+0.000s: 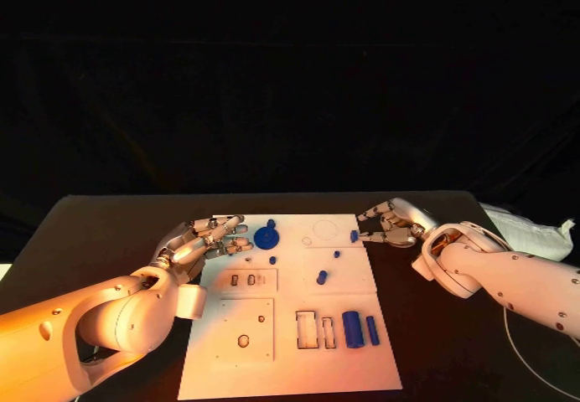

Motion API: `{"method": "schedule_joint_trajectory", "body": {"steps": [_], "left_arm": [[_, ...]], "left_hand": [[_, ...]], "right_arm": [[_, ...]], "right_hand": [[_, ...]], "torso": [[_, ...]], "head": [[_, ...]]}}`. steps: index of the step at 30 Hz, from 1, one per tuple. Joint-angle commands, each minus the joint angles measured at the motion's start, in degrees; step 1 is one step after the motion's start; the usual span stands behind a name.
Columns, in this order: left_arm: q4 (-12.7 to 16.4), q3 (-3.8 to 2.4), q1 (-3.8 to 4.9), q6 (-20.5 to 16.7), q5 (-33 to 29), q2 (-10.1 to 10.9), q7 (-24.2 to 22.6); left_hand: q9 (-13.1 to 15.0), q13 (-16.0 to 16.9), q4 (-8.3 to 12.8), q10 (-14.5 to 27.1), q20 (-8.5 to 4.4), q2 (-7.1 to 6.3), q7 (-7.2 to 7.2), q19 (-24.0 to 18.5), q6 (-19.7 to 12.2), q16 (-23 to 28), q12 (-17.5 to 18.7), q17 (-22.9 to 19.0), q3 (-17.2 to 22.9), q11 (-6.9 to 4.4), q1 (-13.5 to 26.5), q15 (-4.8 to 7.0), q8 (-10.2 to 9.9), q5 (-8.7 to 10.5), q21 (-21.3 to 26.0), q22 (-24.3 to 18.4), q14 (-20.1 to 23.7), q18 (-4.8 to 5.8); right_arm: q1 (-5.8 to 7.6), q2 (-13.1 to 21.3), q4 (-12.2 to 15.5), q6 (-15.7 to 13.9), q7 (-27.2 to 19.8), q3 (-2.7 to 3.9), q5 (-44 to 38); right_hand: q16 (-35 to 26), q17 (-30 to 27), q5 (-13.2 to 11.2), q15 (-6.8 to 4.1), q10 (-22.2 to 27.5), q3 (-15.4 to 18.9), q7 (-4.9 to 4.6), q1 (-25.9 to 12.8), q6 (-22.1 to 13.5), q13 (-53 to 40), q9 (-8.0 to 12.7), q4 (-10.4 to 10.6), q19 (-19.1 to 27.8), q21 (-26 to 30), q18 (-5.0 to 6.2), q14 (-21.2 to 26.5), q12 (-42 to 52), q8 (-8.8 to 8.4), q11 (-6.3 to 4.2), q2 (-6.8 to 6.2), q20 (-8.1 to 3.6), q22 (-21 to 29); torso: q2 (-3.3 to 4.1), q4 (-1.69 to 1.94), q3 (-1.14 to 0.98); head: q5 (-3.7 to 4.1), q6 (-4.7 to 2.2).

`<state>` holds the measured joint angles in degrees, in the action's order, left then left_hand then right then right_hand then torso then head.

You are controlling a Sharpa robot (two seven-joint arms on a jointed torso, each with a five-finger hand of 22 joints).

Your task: Assemble the parts on the task board

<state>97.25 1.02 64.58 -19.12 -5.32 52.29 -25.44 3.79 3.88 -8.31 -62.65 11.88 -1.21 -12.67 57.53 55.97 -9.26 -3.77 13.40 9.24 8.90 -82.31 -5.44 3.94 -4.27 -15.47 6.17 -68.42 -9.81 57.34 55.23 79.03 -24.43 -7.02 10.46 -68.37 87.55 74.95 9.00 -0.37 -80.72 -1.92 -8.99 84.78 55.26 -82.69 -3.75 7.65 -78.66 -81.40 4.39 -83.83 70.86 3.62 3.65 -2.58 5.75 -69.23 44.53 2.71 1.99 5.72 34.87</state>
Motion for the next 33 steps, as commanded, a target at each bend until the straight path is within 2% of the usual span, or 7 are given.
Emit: {"method": "schedule_joint_trajectory", "body": {"steps": [1,8,16,33], "left_arm": [[-0.05,-0.02,0.01,1.46,-0.12,-0.22,-0.80],[-0.16,-0.02,-0.04,1.55,-0.12,-0.33,-0.75],[-0.24,-0.02,-0.06,1.60,-0.12,-0.49,-0.67],[-0.25,-0.02,-0.06,1.55,-0.12,-0.46,-0.42]], "left_hand": [[-0.03,-0.03,0.00,-0.05,0.01,0.03,0.05,0.23,0.08,0.23,0.08,0.09,0.33,0.15,-0.33,-0.23,-0.10,0.23,0.19,-0.05,0.12,-0.64],[-0.03,-0.03,0.00,-0.05,0.01,0.03,0.05,0.23,0.08,0.23,0.08,0.09,0.33,0.15,-0.33,-0.23,-0.10,0.23,0.19,-0.05,0.12,-0.64],[-0.02,-0.03,0.00,-0.06,0.00,0.03,0.05,0.23,0.08,0.25,0.08,0.11,0.35,0.15,-0.30,-0.23,-0.10,0.23,0.19,-0.05,0.12,-0.64],[-0.03,-0.03,0.00,-0.05,0.00,0.03,0.03,0.22,0.07,0.27,0.08,0.14,0.38,0.16,-0.26,-0.23,-0.11,0.24,0.19,-0.06,0.11,-0.64]], "right_arm": [[-0.36,-0.74,-1.33,0.31,-1.25,0.03,0.22],[-0.95,-2.27,-3.52,0.11,-0.78,0.04,0.45],[-1.30,-3.51,-4.13,0.69,-0.72,0.04,0.48],[-1.36,-4.19,-4.43,2.09,-1.14,0.05,0.15]], "right_hand": [[0.33,10.60,0.16,-0.07,-0.03,-0.07,0.06,0.27,0.16,6.37,-0.09,-0.32,0.30,0.10,-0.10,-5.17,0.10,0.16,0.09,-0.01,-0.04,-0.06],[0.38,10.72,-0.03,-0.10,-0.14,-0.36,0.10,0.42,0.45,6.33,-0.14,-0.47,0.22,0.04,-0.12,-5.20,0.19,0.24,0.05,0.39,-0.05,-0.18],[0.39,10.76,-0.19,-0.21,-0.22,-1.06,0.25,0.88,1.55,6.37,-0.26,-1.02,0.19,0.03,-0.12,-5.21,0.20,0.55,-0.10,0.93,-0.13,-0.20],[0.45,10.93,-0.66,-0.79,-0.52,-2.35,1.13,0.91,5.00,6.15,-0.42,-1.76,0.07,-0.06,-0.15,-5.25,0.58,1.23,-0.83,1.58,-0.59,-0.42]], "torso": [[-0.06,0.07,0.04],[-0.04,-0.02,0.14],[-0.10,-0.01,0.25],[-0.14,-0.06,0.26]], "head": [[0.12,0.11],[-0.19,0.38],[-0.31,0.61],[-0.49,0.87]]}}
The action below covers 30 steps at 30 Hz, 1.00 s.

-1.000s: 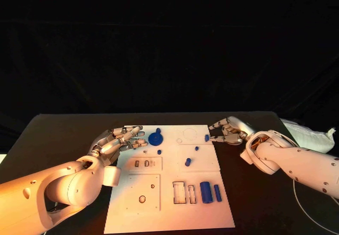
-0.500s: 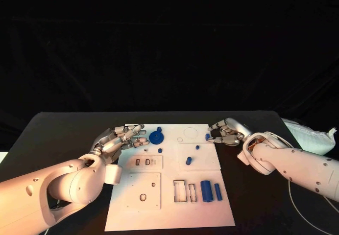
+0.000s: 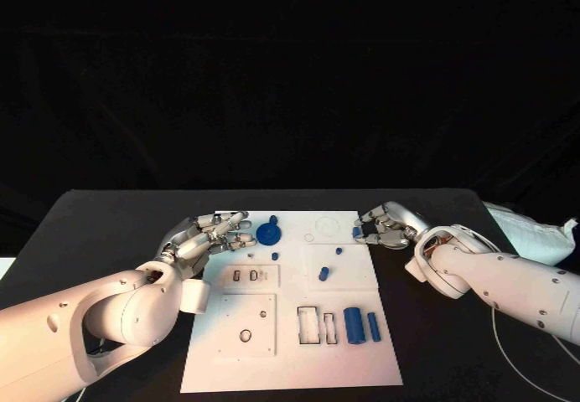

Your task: Assemble the parts on the task board

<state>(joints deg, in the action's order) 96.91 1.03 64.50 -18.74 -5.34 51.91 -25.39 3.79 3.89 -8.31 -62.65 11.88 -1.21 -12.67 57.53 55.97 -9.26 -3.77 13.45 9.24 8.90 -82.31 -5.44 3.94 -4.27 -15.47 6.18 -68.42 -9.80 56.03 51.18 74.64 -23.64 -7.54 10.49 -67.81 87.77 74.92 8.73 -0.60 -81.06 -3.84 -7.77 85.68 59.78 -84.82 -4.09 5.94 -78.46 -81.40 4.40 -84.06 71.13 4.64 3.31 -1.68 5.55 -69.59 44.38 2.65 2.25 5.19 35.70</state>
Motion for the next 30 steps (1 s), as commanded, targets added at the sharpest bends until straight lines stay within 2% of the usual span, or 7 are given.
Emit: {"method": "schedule_joint_trajectory", "body": {"steps": [1,21,26,30], "left_arm": [[0.09,-0.04,0.01,1.16,-0.09,-0.08,-0.47],[0.08,-0.04,0.01,1.12,-0.09,-0.15,-0.35],[0.01,-0.04,0.01,1.12,-0.09,-0.19,-0.32],[-0.01,-0.04,0.01,1.12,-0.09,-0.20,-0.30]], "left_hand": [[-0.03,-0.04,-0.01,-0.05,0.00,0.03,0.03,0.22,0.07,0.27,0.08,0.09,0.38,0.16,-0.26,-0.23,-0.11,0.24,0.19,-0.06,0.11,-0.64],[-0.04,-0.04,0.01,-0.01,0.00,0.01,-0.02,0.22,0.02,0.30,0.10,0.14,0.42,0.18,-0.21,-0.23,-0.13,0.25,0.19,-0.07,0.11,-0.64],[-0.04,-0.04,0.01,-0.01,0.00,0.01,-0.02,0.22,0.02,0.30,0.10,0.14,0.42,0.18,-0.21,-0.23,-0.13,0.25,0.19,-0.07,0.11,-0.64],[-0.04,-0.04,0.01,-0.01,0.00,0.01,-0.02,0.22,0.02,0.30,0.10,0.14,0.42,0.18,-0.21,-0.23,-0.13,0.25,0.19,-0.07,0.11,-0.64]], "right_arm": [[-0.05,-0.17,-0.06,1.34,-0.60,0.02,-0.43],[-0.05,-1.50,-1.12,2.54,-0.33,0.02,-1.20],[-0.05,-1.63,-1.24,2.51,-0.34,0.01,-1.40],[-0.05,-1.61,-1.29,2.03,-0.28,0.01,-1.46]], "right_hand": [[0.23,10.97,-0.47,-0.58,-0.19,-0.49,-0.06,0.01,0.56,8.27,-0.07,-0.07,-0.13,-0.06,-0.16,-5.02,0.32,0.21,-0.52,0.72,-0.41,-0.06],[0.34,11.22,-1.26,-0.82,-0.40,-1.30,0.24,0.06,1.55,8.05,0.00,-0.49,-0.33,-0.21,-0.23,-5.08,0.64,0.18,-0.78,1.14,-0.66,-0.40],[0.35,11.25,-1.36,-1.10,-0.46,-1.90,0.72,-0.09,3.08,7.99,-0.14,-0.74,-0.35,-0.22,-0.23,-5.09,0.72,0.66,-1.15,1.52,-0.87,-0.42],[0.37,11.32,-1.37,-1.58,-0.49,-2.54,1.53,-0.49,5.16,8.01,-0.51,-0.82,-0.37,-0.22,-0.22,-5.10,0.67,1.56,-1.78,2.15,-1.23,-0.45]], "torso": [[0.01,0.00,0.00],[0.03,-0.03,-0.07],[-0.03,-0.04,-0.06],[-0.01,-0.03,-0.05]], "head": [[0.05,0.04],[-0.01,0.37],[-0.05,0.45],[-0.03,0.51]]}}
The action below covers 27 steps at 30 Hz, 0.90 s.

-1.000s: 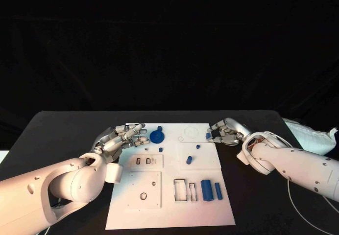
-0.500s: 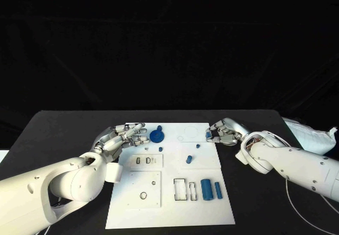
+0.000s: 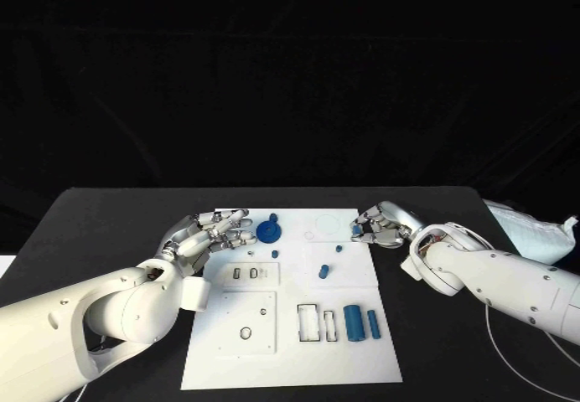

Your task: Assemble the parts on the task board

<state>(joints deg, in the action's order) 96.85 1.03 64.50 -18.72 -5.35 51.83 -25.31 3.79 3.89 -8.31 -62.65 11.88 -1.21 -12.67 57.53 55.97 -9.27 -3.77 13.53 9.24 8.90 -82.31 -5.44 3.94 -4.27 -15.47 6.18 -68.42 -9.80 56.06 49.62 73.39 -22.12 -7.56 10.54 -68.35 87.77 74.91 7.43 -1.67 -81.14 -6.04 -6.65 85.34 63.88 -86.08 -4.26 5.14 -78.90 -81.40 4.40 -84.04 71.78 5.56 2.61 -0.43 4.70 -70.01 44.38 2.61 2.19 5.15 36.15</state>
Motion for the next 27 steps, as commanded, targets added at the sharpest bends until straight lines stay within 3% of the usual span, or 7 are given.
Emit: {"method": "schedule_joint_trajectory", "body": {"steps": [1,11,19,21,27], "left_arm": [[0.03,-0.04,0.01,1.09,-0.08,-0.12,-0.36],[-0.06,-0.04,0.01,0.97,-0.08,-0.13,-0.34],[-0.30,-0.04,0.01,0.87,-0.17,-0.10,-0.39],[-0.50,-0.04,0.01,0.87,-0.28,-0.13,-0.43],[-1.32,-0.03,0.01,0.90,-0.61,-0.19,-0.59]], "left_hand": [[-0.04,-0.04,0.01,-0.01,0.01,0.01,-0.02,0.22,0.02,0.30,0.10,0.06,0.42,0.18,-0.21,-0.23,-0.13,0.25,0.19,-0.08,0.11,-0.64],[-0.04,-0.04,0.01,-0.01,0.01,0.01,-0.02,0.22,0.02,0.30,0.10,0.06,0.42,0.18,-0.21,-0.23,-0.13,0.25,0.19,-0.08,0.11,-0.64],[-0.04,-0.04,0.01,-0.01,0.01,0.01,-0.02,0.22,0.02,0.30,0.10,0.06,0.42,0.18,-0.21,-0.23,-0.13,0.25,0.19,-0.08,0.11,-0.64],[-0.04,-0.04,0.01,-0.01,0.01,0.01,-0.02,0.22,0.02,0.30,0.10,0.06,0.42,0.18,-0.21,-0.23,-0.13,0.25,0.19,-0.08,0.11,-0.64],[-0.05,-0.05,0.06,0.05,0.01,0.01,-0.07,0.21,-0.05,0.38,0.12,0.15,0.55,0.22,-0.16,-0.24,-0.15,0.25,0.19,-0.09,0.10,-0.64]], "right_arm": [[-0.08,-0.04,-0.05,0.30,-0.25,-0.03,-0.95],[-0.07,-0.01,0.89,-2.41,-0.62,0.09,-1.36],[0.37,0.03,5.81,-3.52,2.93,0.65,-1.58],[0.61,-0.12,7.60,-3.70,4.46,0.73,-1.59],[0.94,-1.86,11.95,-3.82,8.63,0.82,-2.40]], "right_hand": [[0.38,11.36,-0.10,-0.65,-0.44,-0.50,0.62,-0.17,1.49,9.26,-0.43,-0.10,0.06,-0.22,-0.22,-5.13,0.02,0.85,-1.25,1.01,-0.49,-0.04],[0.45,11.56,-0.89,-1.41,-0.72,-1.54,1.61,-0.39,3.22,9.10,-0.94,-0.76,-0.14,-0.32,-0.28,-5.18,0.21,1.82,-2.09,1.45,-1.23,-0.32],[0.73,12.13,-1.84,-1.65,-1.36,-1.64,1.73,-1.74,3.09,8.49,-0.99,-0.45,-0.44,-0.49,-0.38,-5.31,1.05,1.77,-2.27,1.47,-1.57,-0.73],[0.77,12.21,-2.09,-1.64,-1.37,-1.65,1.65,-2.20,2.81,8.58,-0.92,-0.26,-0.51,-0.53,-0.40,-5.33,0.89,1.56,-2.23,1.50,-1.60,-0.81],[0.74,12.15,-2.50,-1.61,-1.40,-1.80,1.55,-2.70,2.47,8.67,-0.83,-0.06,-0.51,-0.51,-0.40,-5.32,0.71,1.27,-2.16,1.68,-1.62,-0.77]], "torso": [[-0.02,0.00,-0.01],[-0.07,0.08,0.04],[-0.25,0.02,0.12],[-0.40,0.09,0.21],[-1.13,0.57,0.73]], "head": [[-0.01,0.06],[0.02,-0.18],[-0.28,-0.33],[-0.41,-0.38],[-0.63,0.42]]}}
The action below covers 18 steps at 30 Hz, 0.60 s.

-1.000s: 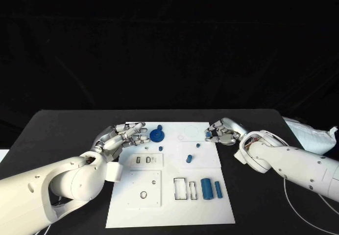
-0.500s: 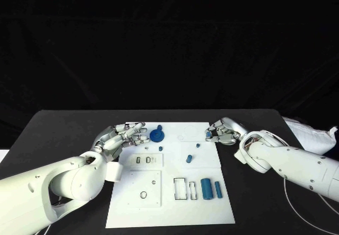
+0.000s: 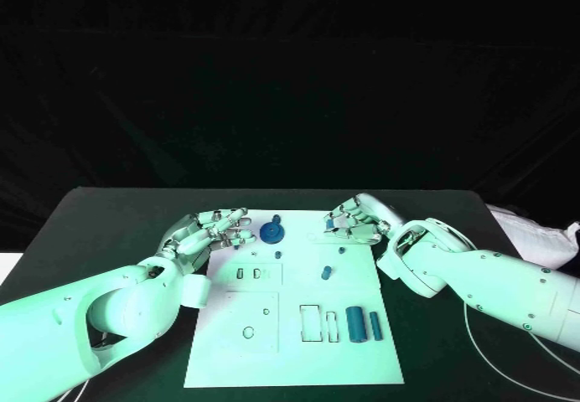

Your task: Assemble the parts on the task board

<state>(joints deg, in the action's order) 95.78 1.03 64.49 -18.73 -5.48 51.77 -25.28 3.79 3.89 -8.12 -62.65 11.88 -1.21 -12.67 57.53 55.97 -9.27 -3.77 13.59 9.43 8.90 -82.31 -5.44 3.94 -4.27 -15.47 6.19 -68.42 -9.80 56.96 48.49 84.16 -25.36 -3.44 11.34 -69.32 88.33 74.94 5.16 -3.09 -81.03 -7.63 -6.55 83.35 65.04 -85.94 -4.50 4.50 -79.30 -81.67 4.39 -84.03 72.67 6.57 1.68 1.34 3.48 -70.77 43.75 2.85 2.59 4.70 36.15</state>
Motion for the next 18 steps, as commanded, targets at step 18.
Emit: {"method": "schedule_joint_trajectory", "body": {"steps": [18], "left_arm": [[-1.82,-0.03,0.04,1.46,-1.94,-0.05,-1.52]], "left_hand": [[-0.05,-0.06,-0.01,0.08,0.01,-0.10,-0.03,0.20,-0.10,0.44,0.12,0.14,0.43,0.20,-0.21,-0.25,-0.16,0.25,0.19,-0.10,0.11,-0.64]], "right_arm": [[-2.03,-10.66,3.34,0.99,13.33,-1.82,-12.56]], "right_hand": [[-0.28,11.28,2.12,-0.12,-1.06,-1.00,1.29,-1.37,1.06,9.31,-0.48,0.28,0.51,0.35,-0.16,-5.13,-1.51,-0.23,-1.11,-0.42,-0.36,1.19]], "torso": [[-2.03,1.94,1.54]], "head": [[-2.26,2.31]]}}
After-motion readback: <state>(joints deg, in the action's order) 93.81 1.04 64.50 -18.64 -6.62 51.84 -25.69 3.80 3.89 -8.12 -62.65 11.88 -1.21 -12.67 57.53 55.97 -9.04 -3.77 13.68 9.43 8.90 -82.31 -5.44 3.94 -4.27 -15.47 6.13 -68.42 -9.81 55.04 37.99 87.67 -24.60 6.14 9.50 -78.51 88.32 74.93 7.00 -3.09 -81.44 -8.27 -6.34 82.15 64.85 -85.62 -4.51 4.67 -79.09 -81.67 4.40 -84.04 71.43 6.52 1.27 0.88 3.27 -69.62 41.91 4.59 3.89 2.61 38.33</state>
